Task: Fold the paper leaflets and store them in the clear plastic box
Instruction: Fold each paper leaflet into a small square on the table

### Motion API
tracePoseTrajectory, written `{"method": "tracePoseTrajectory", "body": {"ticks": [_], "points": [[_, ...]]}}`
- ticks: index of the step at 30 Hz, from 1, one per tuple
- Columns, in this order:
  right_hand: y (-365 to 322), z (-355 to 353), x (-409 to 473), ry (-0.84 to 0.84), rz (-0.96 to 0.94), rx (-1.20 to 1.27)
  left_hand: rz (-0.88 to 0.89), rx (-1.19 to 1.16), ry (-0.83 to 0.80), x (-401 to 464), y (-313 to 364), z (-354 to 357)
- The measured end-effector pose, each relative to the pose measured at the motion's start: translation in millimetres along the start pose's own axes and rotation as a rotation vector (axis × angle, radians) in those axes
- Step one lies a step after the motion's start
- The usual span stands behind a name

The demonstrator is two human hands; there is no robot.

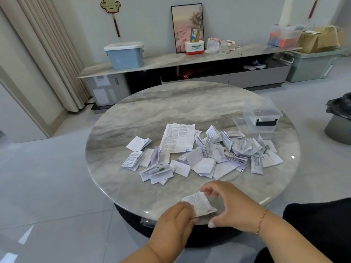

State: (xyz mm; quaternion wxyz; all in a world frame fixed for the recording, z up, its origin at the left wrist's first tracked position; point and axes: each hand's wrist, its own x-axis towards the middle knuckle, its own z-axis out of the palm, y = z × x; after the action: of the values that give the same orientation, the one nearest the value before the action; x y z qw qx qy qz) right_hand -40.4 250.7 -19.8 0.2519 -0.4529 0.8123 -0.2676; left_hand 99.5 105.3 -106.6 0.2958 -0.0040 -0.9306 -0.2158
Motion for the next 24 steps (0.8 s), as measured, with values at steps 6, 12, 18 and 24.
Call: {"method": "tracePoseTrajectory", "body": {"ticks": [6, 12, 18, 24], "points": [[10.3, 31.0, 19.5, 0.235, 0.028, 0.037, -0.305, -0.132, 0.048, 11.4, 3.9, -1.5], [15.3, 41.2, 34.8, 0.312, 0.058, -0.014, -0.109, 0.122, -0.103, 10.3, -7.3, -1.9], [18.7, 39.3, 29.4, 0.234, 0.016, -0.055, 0.255, 0.314, -0.075, -2.0, -16.7, -5.1], [10.1, 32.4, 22.2, 0.334, -0.17, 0.097, -0.057, 0.202, 0.02, 21.7, 0.6, -16.3]]}}
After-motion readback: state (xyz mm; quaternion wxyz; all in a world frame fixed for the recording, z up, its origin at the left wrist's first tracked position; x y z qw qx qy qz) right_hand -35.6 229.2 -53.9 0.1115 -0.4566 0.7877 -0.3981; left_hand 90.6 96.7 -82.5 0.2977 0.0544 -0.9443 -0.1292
